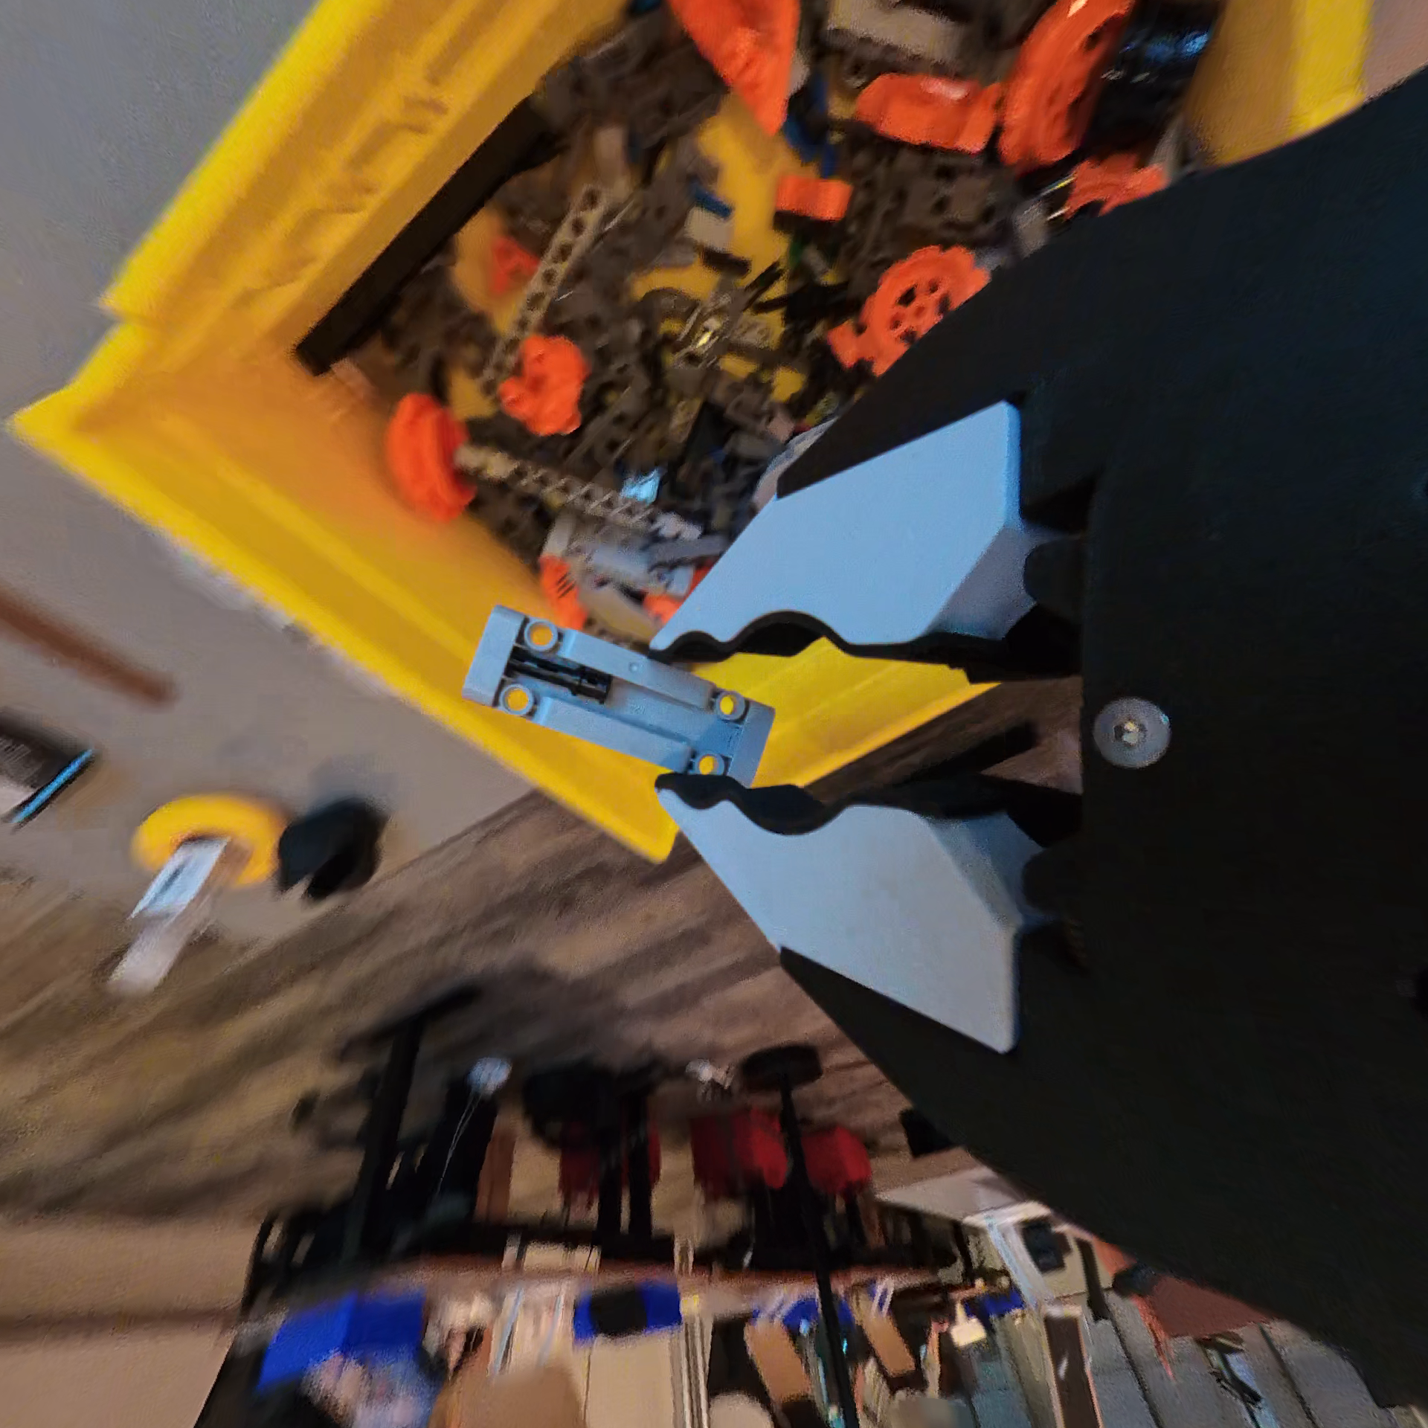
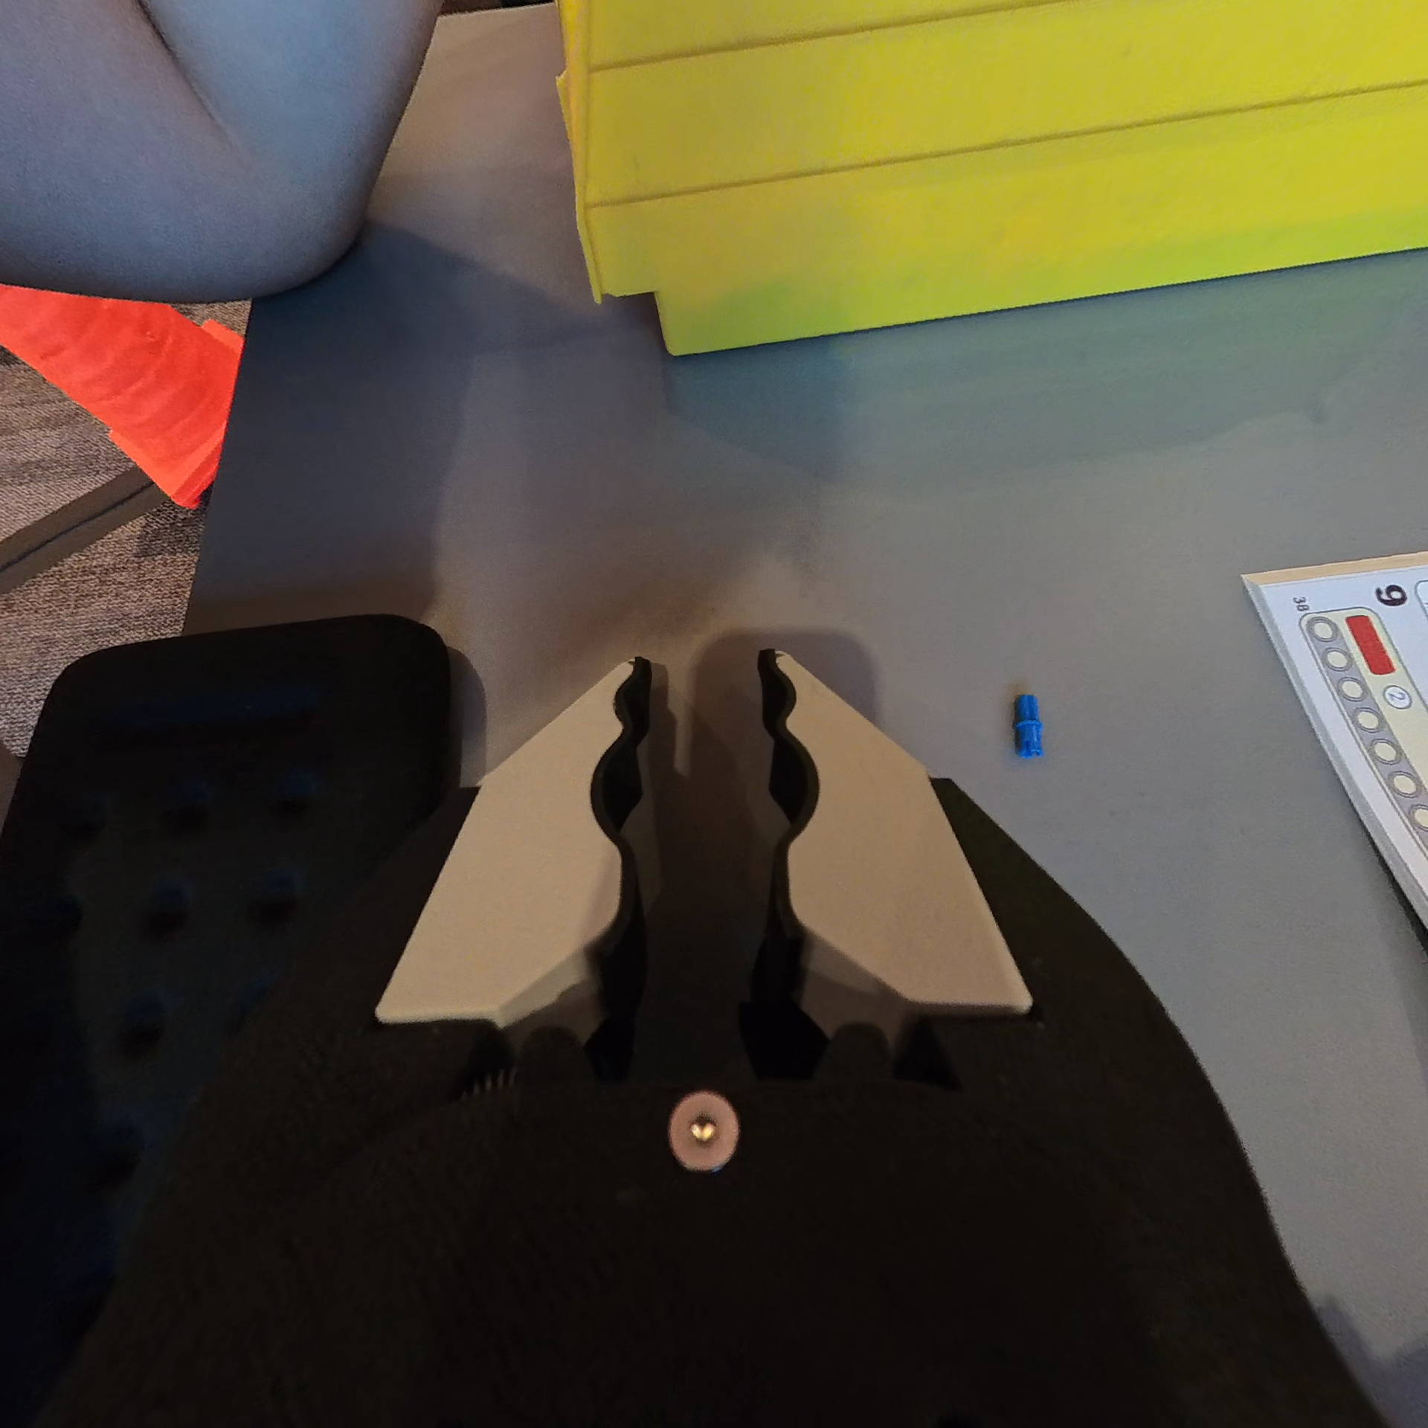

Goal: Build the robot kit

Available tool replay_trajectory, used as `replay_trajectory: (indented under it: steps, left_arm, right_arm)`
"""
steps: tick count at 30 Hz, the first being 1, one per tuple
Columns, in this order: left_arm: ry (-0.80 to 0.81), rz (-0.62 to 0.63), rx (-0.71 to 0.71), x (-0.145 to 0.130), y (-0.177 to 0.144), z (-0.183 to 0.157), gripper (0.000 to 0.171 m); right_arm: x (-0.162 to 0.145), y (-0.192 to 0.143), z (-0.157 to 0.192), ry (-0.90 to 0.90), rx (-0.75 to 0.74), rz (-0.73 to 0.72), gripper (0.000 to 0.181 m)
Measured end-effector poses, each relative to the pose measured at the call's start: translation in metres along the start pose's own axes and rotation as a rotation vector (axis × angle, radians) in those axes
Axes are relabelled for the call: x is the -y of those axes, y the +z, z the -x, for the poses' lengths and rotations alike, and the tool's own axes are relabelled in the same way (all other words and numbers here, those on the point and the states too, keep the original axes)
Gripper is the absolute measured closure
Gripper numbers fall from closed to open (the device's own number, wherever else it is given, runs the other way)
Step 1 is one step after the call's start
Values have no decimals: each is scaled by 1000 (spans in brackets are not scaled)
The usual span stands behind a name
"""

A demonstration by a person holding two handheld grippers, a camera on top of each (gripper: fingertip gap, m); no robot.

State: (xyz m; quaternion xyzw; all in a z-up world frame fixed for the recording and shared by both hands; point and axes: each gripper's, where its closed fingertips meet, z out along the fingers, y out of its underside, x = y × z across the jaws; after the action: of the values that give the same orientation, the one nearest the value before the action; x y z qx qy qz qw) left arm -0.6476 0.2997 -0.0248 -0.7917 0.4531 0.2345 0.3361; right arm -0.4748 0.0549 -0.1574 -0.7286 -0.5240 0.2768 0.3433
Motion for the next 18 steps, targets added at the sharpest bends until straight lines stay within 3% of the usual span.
replay_trajectory:
  steps: [4,8,14,16,18]
  left_arm:
    - [25,-181,206,32,-29,31,144]
    - [72,-304,303,50,-53,39,145]
    - [238,-384,544,70,-99,46,145]
    - [235,-403,543,73,-100,45,145]
    - [267,-338,597,64,-94,54,145]
  right_arm:
    - [0,-1,0,-2,-2,-3,153]
    - [0,0,0,-5,-2,3,152]
    - [0,0,0,-1,1,1,152]
    - [0,0,0,-2,1,1,152]
    - [0,0,1,-4,0,2,152]
